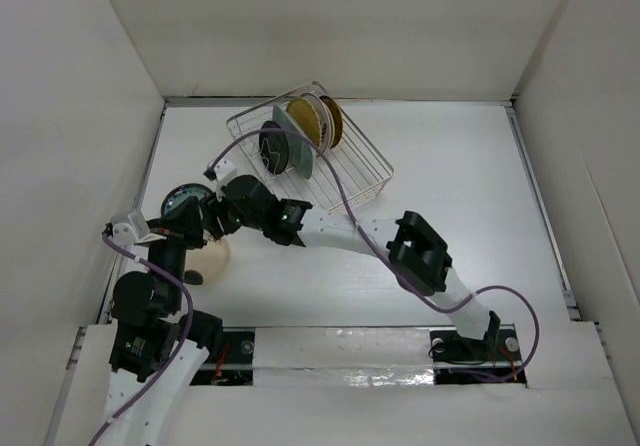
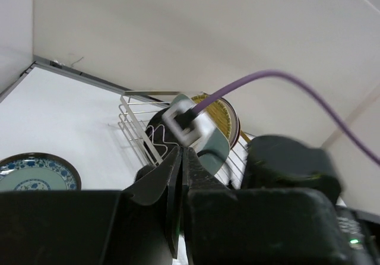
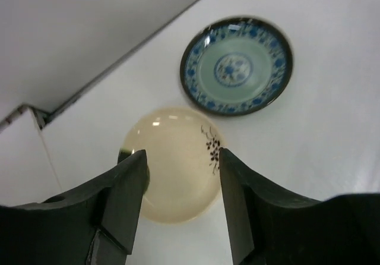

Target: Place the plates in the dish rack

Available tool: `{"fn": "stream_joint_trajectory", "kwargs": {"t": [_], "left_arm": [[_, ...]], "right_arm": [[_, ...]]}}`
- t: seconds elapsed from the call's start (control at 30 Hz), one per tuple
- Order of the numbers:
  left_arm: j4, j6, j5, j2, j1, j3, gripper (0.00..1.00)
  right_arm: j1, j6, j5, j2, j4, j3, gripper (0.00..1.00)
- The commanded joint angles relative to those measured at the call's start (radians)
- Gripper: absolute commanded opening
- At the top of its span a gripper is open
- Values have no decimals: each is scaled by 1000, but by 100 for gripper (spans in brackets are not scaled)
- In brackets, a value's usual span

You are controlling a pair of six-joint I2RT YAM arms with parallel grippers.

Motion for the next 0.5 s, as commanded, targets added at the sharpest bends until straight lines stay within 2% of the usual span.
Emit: {"fn": "stream_joint_trajectory", "kwargs": {"t": [0.0,0.1,0.33,0.37,0.43,0.47], "left_arm": [[32,4,-24,-11,-5,-4,0],[30,8,-32,-5,-5,-4,0],[30,15,-30,17,-5,-4,3],[30,15,-27,18,-5,-4,3],[30,15,-25,20,-5,-3,3],[30,16,-25,20,-5,-4,3]], "right_arm": [[-17,50,-145,67,-24,2,61],[-26,61,-203,129,-53,35,62],[-35,113,-209,222,-33,17,60],[-35,122,-247,226,-12,-6,48],[-35,152,-297,236,13,-26,35],[-35,161,-330,242,14,-34,25]]}}
